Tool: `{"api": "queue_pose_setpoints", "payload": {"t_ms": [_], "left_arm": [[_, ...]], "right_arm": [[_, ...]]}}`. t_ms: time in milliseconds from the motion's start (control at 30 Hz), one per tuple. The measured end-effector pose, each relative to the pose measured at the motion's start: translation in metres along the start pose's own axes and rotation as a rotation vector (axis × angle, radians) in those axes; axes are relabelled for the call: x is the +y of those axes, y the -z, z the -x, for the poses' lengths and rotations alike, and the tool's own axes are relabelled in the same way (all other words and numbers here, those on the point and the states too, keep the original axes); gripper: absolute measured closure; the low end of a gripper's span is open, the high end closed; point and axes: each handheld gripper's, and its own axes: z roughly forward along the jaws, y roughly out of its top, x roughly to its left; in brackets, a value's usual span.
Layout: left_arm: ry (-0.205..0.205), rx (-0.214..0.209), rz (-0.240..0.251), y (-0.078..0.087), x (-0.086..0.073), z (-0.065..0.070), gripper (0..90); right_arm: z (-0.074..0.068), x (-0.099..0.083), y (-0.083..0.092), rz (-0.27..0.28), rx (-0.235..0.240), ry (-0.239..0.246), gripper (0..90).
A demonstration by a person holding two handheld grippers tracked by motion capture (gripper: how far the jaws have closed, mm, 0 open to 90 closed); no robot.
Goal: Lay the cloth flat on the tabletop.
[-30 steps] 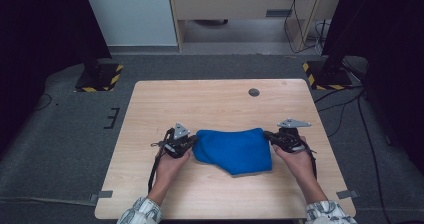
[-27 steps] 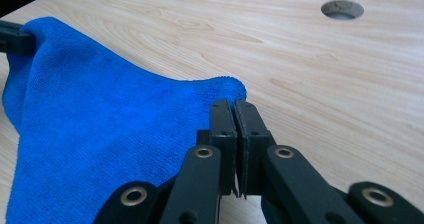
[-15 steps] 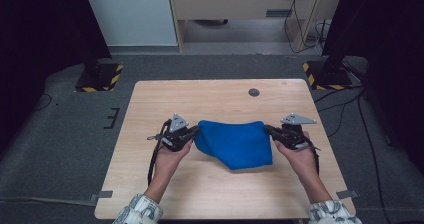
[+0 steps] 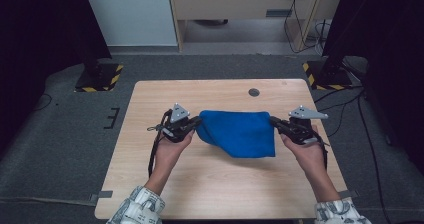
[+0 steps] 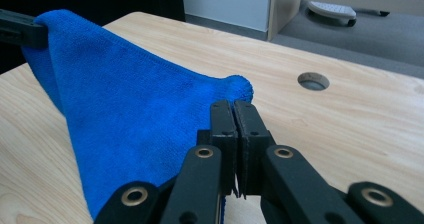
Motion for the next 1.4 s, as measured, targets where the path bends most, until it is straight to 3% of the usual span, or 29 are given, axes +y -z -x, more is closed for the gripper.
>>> {"api": "queue_pose_setpoints", "payload": {"t_ms": [467, 933, 1233, 1400], "left_arm": [[-0.02, 0.015, 0.037, 0.022, 0.021, -0.006, 86.3], [-0.04, 0.001, 0.033, 0.021, 0.023, 0.0, 86.3], [-0.054, -0.003, 0.044, 0.038, 0.024, 0.005, 86.3], [-0.074, -0.007, 0.058, 0.058, 0.028, 0.015, 86.3]], "right_arm": [[0.005, 0.024, 0.023, 0.038, -0.029, 0.031, 88.2], [0.015, 0.017, 0.025, 0.039, -0.036, 0.015, 88.2], [0.009, 0.02, 0.033, 0.063, -0.022, 0.029, 88.2], [-0.004, 0.027, 0.057, 0.116, -0.001, 0.052, 88.2]]}}
